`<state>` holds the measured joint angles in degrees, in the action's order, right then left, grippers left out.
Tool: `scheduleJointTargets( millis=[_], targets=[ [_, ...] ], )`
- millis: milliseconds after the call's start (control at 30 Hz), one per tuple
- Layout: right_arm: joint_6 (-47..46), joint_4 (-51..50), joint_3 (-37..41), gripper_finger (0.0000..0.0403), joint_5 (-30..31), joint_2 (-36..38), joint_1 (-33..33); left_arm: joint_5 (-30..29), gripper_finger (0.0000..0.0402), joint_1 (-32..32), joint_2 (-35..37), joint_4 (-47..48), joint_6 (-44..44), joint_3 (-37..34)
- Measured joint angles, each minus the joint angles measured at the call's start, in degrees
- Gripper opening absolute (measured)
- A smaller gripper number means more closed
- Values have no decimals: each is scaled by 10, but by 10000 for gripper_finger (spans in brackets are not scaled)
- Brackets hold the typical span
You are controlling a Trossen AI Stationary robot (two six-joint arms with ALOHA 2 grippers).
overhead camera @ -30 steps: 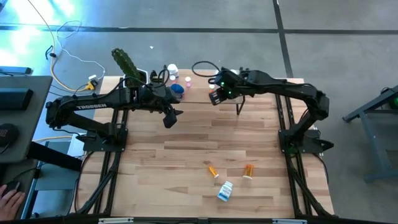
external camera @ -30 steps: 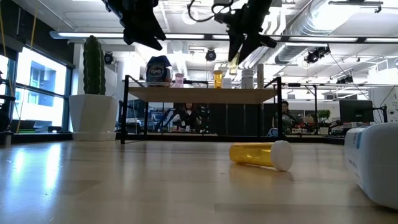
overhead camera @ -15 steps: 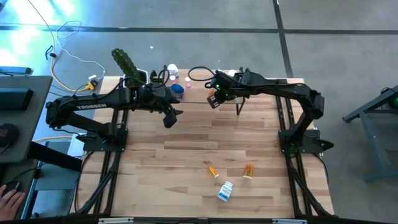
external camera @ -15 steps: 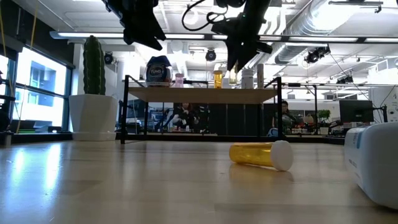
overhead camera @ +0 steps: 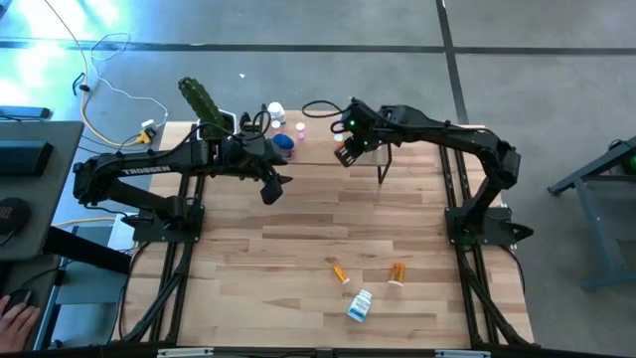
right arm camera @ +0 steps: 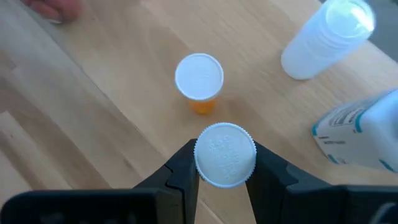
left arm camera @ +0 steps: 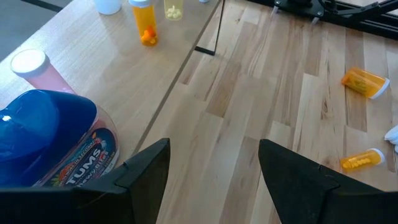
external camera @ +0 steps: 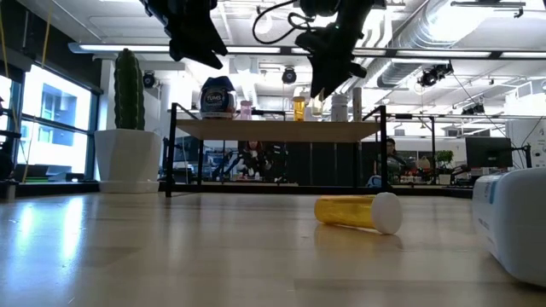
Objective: Pick and place medicine bottles onto shelf by color
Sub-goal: Put the yellow small pill bottle on the shelf
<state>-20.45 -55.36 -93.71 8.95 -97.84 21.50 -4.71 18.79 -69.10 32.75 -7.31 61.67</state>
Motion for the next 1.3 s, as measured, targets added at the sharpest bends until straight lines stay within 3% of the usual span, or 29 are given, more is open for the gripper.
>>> scheduleJointTargets(
  millis=[200,1300],
  targets=[
    [64,-1,0,94,-51,-1,21,0,236,0,0,0,0,0],
    [85,-56,0,94,-48,-7,16,0,236,0,0,0,0,0]
  ],
)
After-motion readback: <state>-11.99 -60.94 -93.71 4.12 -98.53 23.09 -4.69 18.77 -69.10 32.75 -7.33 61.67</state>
